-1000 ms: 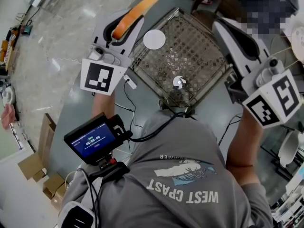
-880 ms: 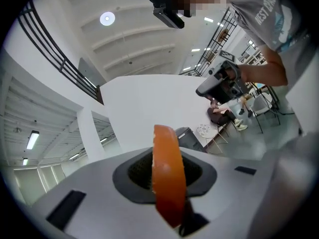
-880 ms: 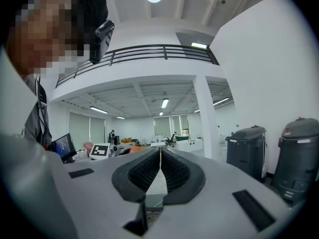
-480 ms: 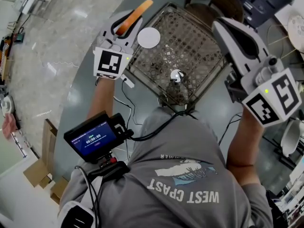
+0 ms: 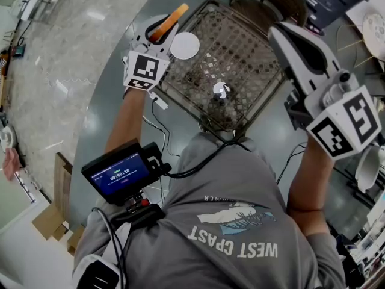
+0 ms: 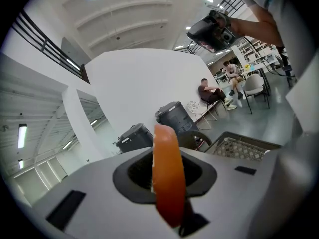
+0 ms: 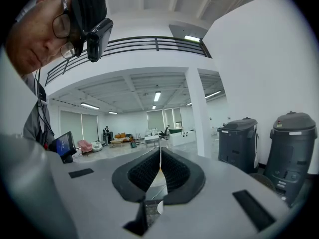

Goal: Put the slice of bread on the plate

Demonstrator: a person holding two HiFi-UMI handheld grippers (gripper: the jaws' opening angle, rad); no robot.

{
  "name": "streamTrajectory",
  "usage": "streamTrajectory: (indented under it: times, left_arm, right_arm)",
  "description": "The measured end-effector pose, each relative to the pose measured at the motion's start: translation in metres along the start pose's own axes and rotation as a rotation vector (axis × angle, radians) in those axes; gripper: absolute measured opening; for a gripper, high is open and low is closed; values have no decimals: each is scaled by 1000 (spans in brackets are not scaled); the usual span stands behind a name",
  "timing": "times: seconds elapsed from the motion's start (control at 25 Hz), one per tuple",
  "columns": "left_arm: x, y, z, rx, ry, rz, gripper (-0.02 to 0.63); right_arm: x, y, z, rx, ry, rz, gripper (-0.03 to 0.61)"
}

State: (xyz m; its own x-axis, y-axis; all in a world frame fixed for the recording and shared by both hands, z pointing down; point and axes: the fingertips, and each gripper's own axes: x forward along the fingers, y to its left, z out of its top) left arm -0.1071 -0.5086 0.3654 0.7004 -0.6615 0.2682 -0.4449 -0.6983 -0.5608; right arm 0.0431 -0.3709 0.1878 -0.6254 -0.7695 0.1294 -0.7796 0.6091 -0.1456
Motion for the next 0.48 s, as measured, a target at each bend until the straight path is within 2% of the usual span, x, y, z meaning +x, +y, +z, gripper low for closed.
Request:
streamTrajectory:
  times: [0.48]
  left_arm:
    - [22,-16,-48,-8,107,-58,94]
  right_arm:
    - [-3,2,0,11,36,-26,9]
